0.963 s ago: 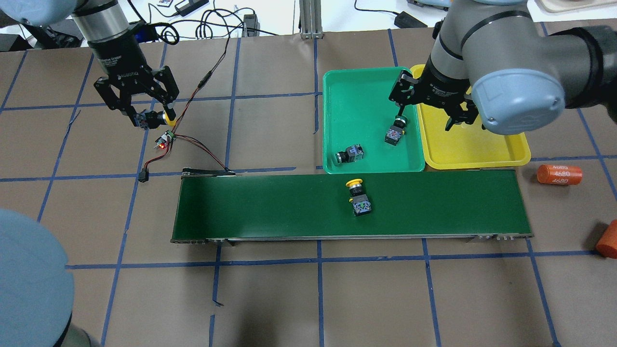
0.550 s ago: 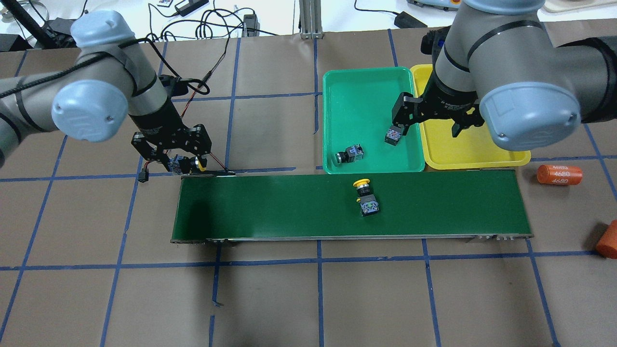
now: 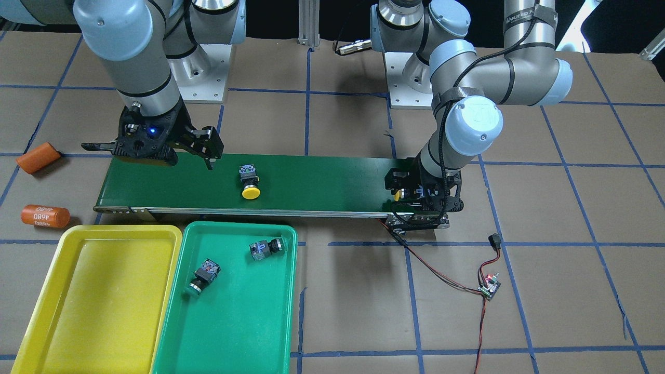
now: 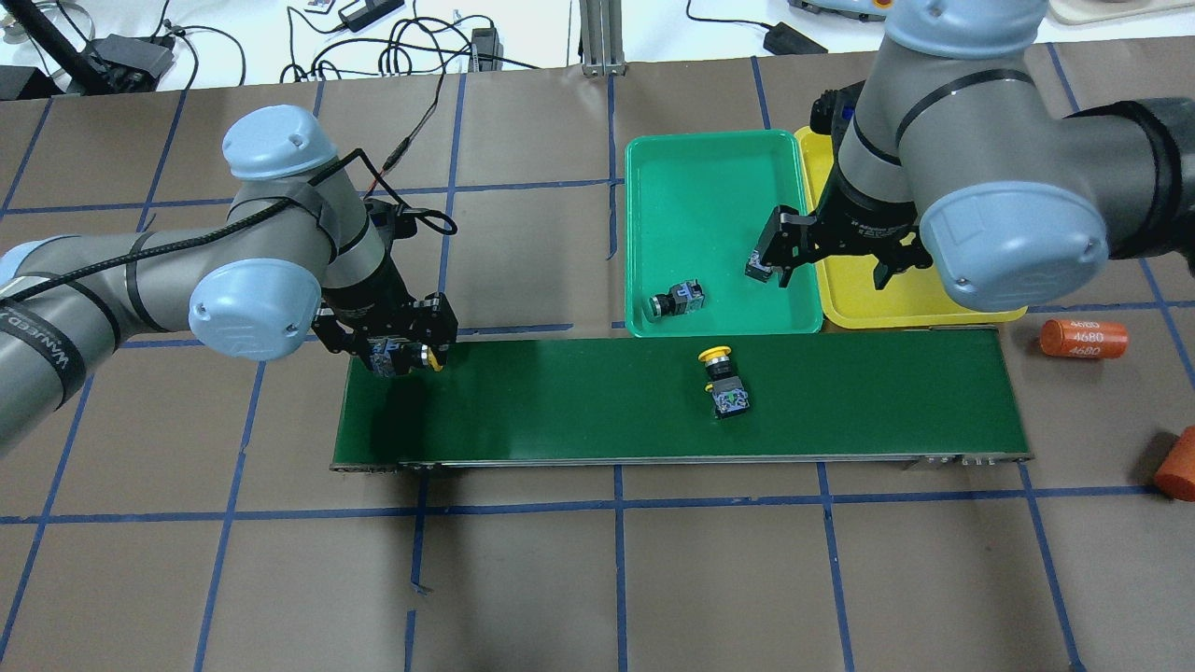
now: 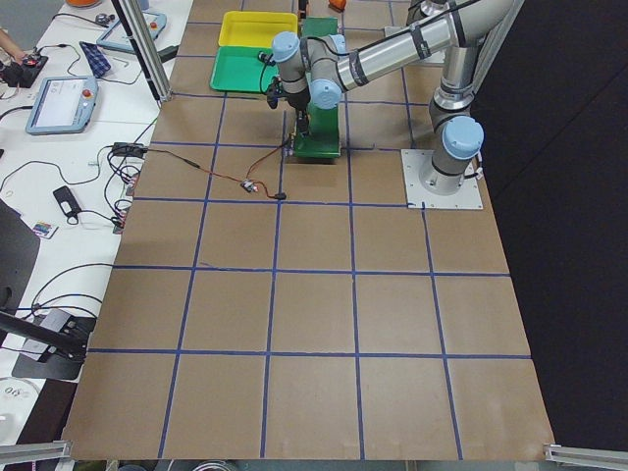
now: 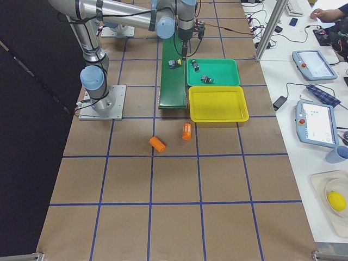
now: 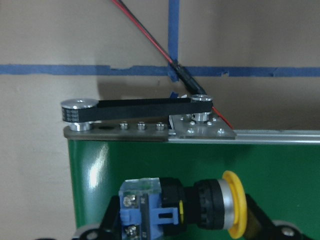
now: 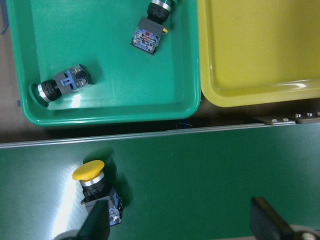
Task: Sort buttons by color to trays
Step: 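Set the yellow-capped button on the belt start with the left gripper, then grasp the first yellow-capped button on the belt with the right gripper while left withdraws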
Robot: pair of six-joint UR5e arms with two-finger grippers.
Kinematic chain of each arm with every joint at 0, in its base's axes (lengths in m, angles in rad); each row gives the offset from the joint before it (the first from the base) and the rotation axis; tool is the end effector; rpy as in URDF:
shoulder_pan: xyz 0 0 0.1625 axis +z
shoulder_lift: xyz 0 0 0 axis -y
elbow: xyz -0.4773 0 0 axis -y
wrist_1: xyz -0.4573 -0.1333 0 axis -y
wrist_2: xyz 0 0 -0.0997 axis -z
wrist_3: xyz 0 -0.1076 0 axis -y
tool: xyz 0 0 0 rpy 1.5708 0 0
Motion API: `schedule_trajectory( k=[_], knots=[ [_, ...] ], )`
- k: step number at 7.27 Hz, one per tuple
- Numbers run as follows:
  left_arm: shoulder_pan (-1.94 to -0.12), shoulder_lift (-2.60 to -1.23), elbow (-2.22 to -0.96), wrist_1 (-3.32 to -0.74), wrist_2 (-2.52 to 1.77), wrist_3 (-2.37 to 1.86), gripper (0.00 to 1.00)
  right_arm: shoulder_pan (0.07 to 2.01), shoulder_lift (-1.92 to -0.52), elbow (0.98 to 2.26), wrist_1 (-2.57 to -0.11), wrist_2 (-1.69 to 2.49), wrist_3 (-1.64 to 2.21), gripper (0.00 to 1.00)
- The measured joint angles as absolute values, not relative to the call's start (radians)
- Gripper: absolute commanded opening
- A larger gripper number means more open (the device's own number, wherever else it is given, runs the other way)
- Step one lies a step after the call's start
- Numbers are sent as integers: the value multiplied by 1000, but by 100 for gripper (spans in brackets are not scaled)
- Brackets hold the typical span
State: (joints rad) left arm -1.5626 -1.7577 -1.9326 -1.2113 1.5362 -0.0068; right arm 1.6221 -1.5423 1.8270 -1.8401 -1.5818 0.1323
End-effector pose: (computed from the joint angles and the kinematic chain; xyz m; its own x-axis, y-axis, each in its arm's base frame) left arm -0.1325 -0.5577 0.2686 -0.9992 -0.0214 0.0327 -0.0148 0.9820 0.1883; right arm 0.1602 -0.5430 0.4020 -0.9967 0.0807 0.0129 0.0809 0.9966 0.0138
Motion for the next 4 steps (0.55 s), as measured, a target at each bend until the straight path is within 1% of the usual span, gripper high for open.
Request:
schedule_trajectory(
  k=[2, 4],
  knots=[
    [-1564, -1719, -1934, -1213, 1537, -6, 100, 1624, -1516, 1866, -1847, -1573, 134, 100],
    [-1566, -1673, -1874, -1249, 1532, -13, 100, 1636, -1462, 1880, -1848, -1566, 142, 100]
  ],
)
